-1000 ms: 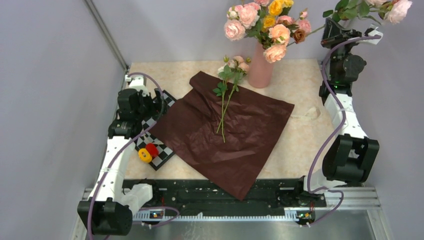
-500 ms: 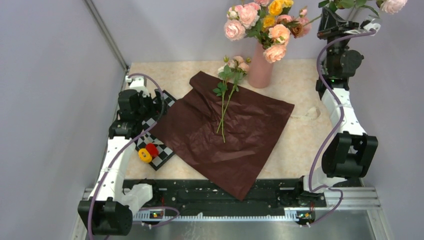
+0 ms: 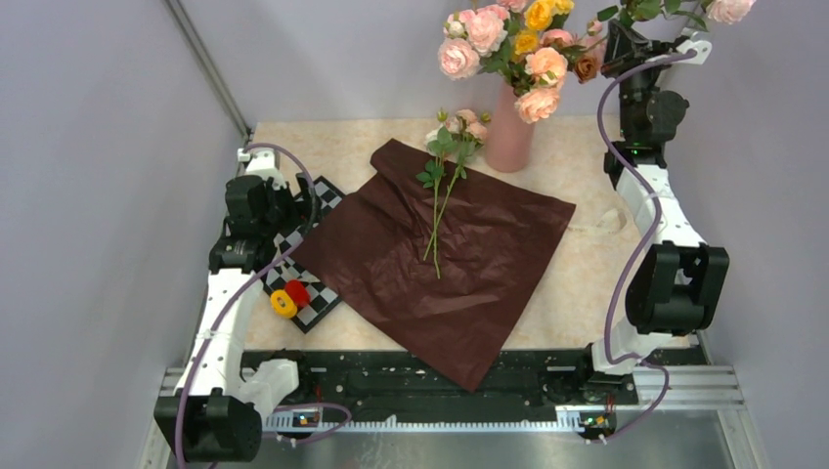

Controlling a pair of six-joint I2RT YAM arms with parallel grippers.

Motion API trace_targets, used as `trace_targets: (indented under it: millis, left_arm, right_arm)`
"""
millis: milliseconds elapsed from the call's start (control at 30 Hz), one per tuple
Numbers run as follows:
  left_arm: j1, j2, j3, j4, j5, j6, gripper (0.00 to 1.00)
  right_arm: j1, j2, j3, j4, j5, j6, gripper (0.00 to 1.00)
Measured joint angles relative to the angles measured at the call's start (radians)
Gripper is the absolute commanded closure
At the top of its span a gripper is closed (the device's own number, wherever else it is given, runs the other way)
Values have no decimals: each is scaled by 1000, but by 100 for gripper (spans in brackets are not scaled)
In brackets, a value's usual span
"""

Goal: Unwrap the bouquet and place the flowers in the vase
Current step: Insert the fake flower into the vase.

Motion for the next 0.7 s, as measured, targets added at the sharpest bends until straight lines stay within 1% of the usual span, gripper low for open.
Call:
trace_targets:
  millis: [367, 700]
  left_arm:
    - [6, 0, -2, 2, 0, 0, 1]
    - [10, 0, -2, 3, 1, 0, 1]
  right_arm:
    - [6, 68, 44, 2, -24, 8, 100]
    - [13, 123, 71, -16, -113, -1, 100]
